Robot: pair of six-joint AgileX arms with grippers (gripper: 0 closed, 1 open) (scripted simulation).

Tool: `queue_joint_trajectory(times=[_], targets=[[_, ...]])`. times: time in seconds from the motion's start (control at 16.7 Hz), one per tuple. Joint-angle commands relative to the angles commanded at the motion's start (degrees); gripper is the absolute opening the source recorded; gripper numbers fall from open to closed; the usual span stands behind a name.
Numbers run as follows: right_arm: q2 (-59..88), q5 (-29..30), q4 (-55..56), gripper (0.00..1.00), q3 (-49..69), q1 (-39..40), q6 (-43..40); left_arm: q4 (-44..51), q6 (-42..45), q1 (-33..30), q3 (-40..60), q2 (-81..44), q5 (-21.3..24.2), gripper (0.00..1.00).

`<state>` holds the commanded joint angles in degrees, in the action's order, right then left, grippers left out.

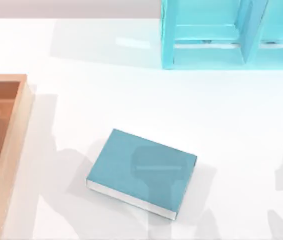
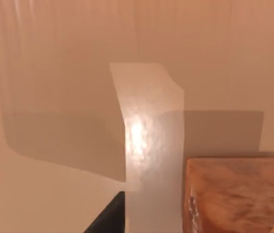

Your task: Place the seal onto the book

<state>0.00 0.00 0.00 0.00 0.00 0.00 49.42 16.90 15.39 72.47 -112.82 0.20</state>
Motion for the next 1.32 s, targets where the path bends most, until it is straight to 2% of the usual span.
queue_joint_trajectory(times=[0.48, 1.08, 1.32], targets=[[0.0, 0.0, 0.0, 1.00, 0.0, 0.0, 0.0, 0.0, 0.0, 0.0, 0.0, 0.0, 0.0, 0.02], [0.0, 0.0, 0.0, 1.00, 0.0, 0.0, 0.0, 0.1, 0.0, -0.2, 0.1, 0.2, 0.0, 0.00], [0.0, 0.0, 0.0, 1.00, 0.0, 0.0, 0.0, 4.8, -3.0, -4.5, 5.2, 3.7, -0.7, 0.00]])
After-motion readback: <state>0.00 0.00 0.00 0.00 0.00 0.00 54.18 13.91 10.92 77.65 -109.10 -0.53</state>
